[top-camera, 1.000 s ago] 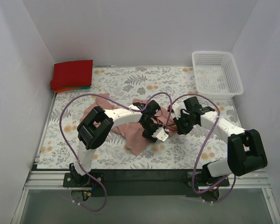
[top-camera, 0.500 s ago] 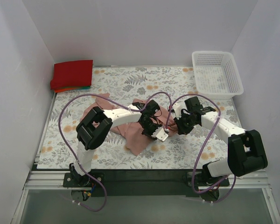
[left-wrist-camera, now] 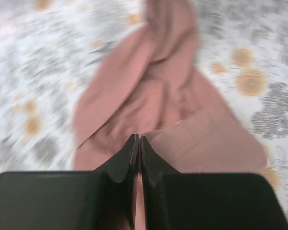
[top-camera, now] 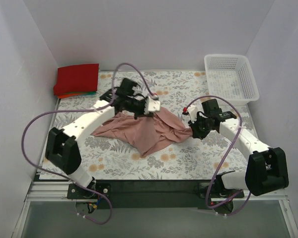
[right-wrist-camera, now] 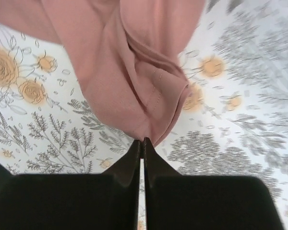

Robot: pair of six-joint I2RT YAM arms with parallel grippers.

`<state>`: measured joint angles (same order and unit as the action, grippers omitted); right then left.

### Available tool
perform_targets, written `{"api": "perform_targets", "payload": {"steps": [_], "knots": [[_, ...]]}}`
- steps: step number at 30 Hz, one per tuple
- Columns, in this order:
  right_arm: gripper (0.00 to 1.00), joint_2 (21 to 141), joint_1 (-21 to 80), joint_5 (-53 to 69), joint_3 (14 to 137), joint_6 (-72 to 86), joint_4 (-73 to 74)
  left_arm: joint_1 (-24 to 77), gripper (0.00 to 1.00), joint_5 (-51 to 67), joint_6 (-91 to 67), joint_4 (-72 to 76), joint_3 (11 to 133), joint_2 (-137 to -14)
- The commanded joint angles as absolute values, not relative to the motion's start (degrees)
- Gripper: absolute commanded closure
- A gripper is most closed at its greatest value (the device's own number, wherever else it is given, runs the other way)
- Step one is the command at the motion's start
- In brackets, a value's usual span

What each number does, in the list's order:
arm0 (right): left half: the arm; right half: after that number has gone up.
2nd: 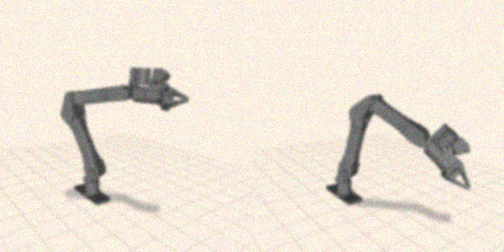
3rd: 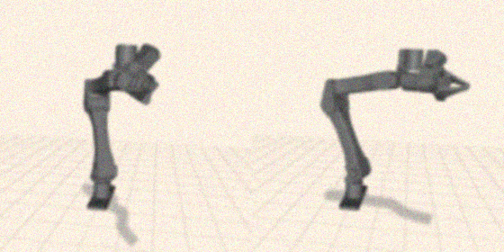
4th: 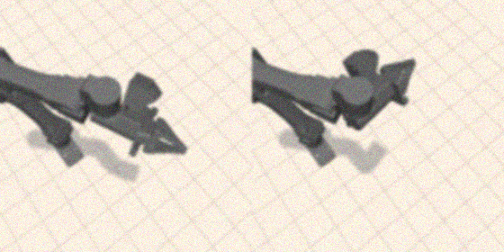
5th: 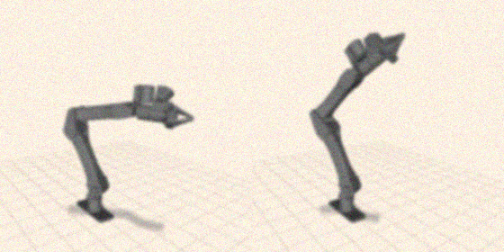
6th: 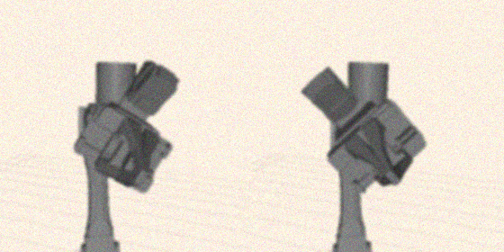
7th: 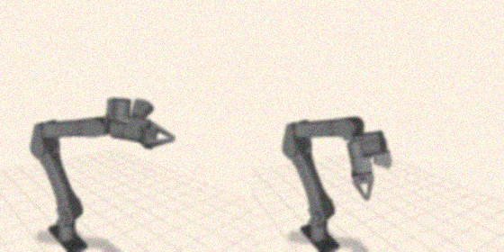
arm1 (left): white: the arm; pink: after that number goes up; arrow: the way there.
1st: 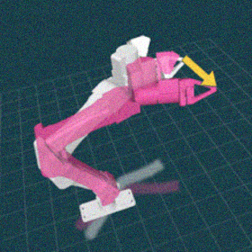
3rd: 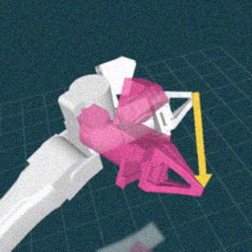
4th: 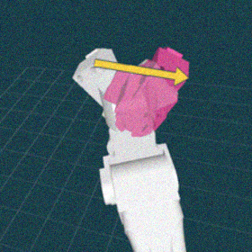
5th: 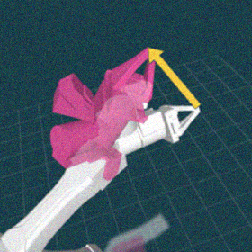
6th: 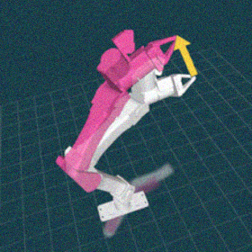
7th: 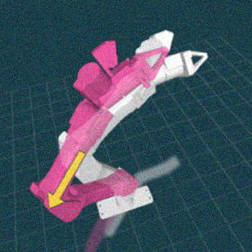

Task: Fold and stack the t-shirts
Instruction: Flatten the tshirt out

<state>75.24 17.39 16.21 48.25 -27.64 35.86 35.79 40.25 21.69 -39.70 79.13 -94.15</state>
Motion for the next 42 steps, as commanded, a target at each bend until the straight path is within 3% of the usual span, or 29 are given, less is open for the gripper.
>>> {"api": "perform_targets", "payload": {"steps": [1,10,16,29,42], "knots": [[0.99,71.81,15.04,15.21,55.44,-30.93,37.53,22.82,1.0,43.85,5.48,-32.88,81.38,-84.65],[0.99,74.43,6.43,14.15,80.66,-32.7,38.23,-8.92,1.0,46.41,-25.27,-8.81,78.05,-69.1],[0.99,77.86,3.52,10.82,93.75,-32.87,37.97,-19.32,1.0,41.32,-35.94,5.7,76.29,-66.53],[0.99,74.89,2.55,5.72,113.37,-32.96,37.36,-24.96,1.0,33.59,-44.47,15.03,85.07,-62.85],[0.99,59.25,2.55,0.26,114.17,-32.17,24.8,-24.96,1.0,18.29,-40.87,14.24,91.22,-51.43]]}}
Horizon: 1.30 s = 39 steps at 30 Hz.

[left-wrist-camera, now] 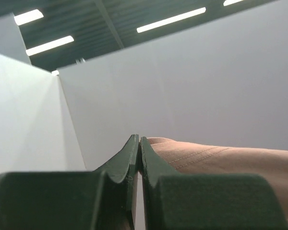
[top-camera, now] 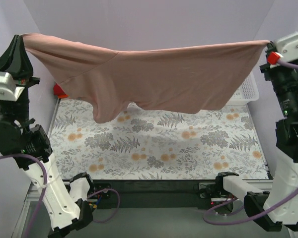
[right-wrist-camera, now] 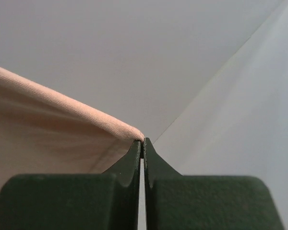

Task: Fold and stack the t-shirts
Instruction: Flatten the tshirt out

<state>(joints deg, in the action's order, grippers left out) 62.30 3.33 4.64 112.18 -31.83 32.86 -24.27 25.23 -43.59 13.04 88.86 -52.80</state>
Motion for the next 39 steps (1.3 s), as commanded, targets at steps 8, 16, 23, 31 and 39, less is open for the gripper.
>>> {"api": "perform_targets", "payload": {"steps": [8,16,23,31,39], "knots": [[0.99,56.69,2.64,-2.19,112.86,-34.89,18.64,-24.87,1.0,15.12,-36.92,11.6,98.43,-53.26],[0.99,61.43,2.64,3.59,100.21,-35.77,13.71,-24.87,1.0,29.24,-39.1,5.36,93.55,-60.72],[0.99,67.4,3.16,11.95,83.77,-35.86,11.87,-23.3,1.0,39.2,-38.42,6.59,78.87,-67.3],[0.99,82.68,7.2,9.86,75.66,-39.29,5.28,-7.39,1.0,30.86,-24.0,14.67,66.0,-82.15],[0.99,106.51,8.7,0.8,89.46,-38.94,3.87,-0.8,1.0,23.03,-23.47,20.48,81.98,-109.31]]}}
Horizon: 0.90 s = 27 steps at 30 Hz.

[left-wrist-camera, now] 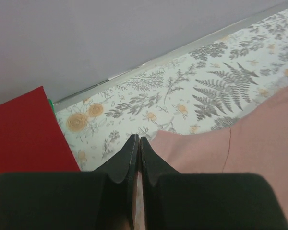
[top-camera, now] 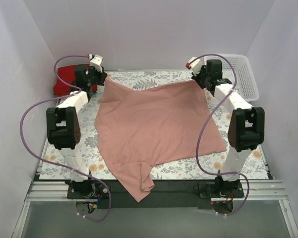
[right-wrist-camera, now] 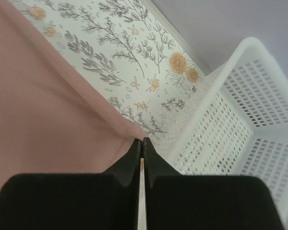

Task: Fold and stack the t-shirts
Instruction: Flatten the tshirt out

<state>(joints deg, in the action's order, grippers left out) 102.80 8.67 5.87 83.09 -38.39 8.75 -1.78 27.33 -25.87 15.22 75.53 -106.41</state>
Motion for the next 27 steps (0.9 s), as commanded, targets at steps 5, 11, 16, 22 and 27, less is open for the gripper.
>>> {"api": "perform_targets", "payload": {"steps": [5,11,16,22,27], "knots": [[0.99,116.52,9.31,-6.49,98.42,-38.15,3.52,2.19,1.0,19.96,-21.54,20.39,97.01,-123.62],[0.3,119.8,10.55,-12.75,106.08,-36.66,8.34,2.29,0.42,16.01,-21.71,13.01,111.0,-131.23],[0.13,113.74,10.55,-6.97,104.69,-34.02,17.98,1.32,0.35,18.45,-25.22,6.36,103.99,-120.26],[0.13,100.74,10.81,6.12,95.9,-34.62,31.62,0.09,0.4,27.75,-23.48,-13.85,87.58,-100.24],[0.11,92.3,10.72,10.37,84.94,-38.49,44.01,0.09,0.44,31.72,-18.46,-34.16,74.46,-89.05]]}}
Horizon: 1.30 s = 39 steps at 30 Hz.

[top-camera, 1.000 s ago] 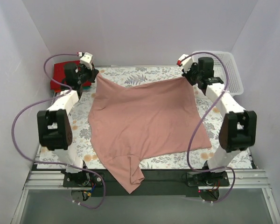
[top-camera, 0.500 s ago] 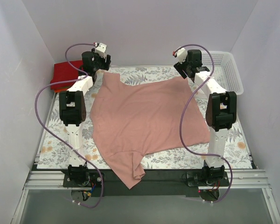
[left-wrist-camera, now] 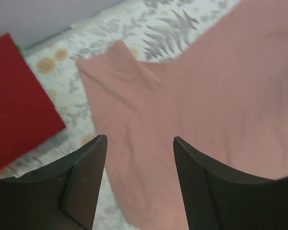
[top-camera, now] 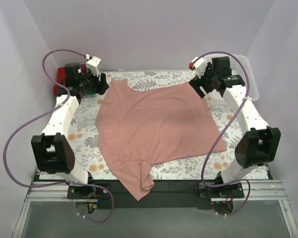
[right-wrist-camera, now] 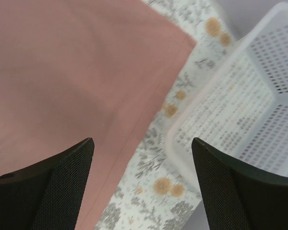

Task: Fold and stack the t-shirts
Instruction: Flatten the tshirt out

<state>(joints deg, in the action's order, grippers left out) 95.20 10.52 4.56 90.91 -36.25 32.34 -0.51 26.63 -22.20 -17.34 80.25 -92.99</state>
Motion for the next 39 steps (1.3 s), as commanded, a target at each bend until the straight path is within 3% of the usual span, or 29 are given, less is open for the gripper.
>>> {"api": "perform_targets", "payload": {"steps": [1,7,18,22,27,33,39], "knots": [[0.11,91.33,10.72,10.81,83.51,-38.84,45.16,0.09,0.44,31.99,-17.94,-38.37,72.79,-87.82],[0.17,87.45,10.81,9.68,72.8,-42.27,50.54,0.09,0.46,34.28,-13.46,-49.55,60.57,-81.48],[0.29,92.19,10.81,6.16,62.32,-44.39,48.96,0.97,0.56,16.55,-11.07,-49.31,49.93,-86.74],[0.33,93.86,10.72,4.14,60.39,-44.82,47.9,0.09,0.59,11.35,-11.25,-46.07,50.36,-92.1],[0.34,93.78,11.77,3.08,56.7,-45.18,47.55,-8.95,0.62,7.48,-8.27,-44.65,55.1,-98.78],[0.36,91.23,19.32,4.04,51.95,-42.37,47.55,-13.45,0.62,6.15,-4.49,-45.35,62.66,-102.21],[0.41,88.51,23.73,7.29,52.03,-40.17,51.06,-13.45,0.54,11.94,-1.5,-51.32,67.93,-98.97]]}}
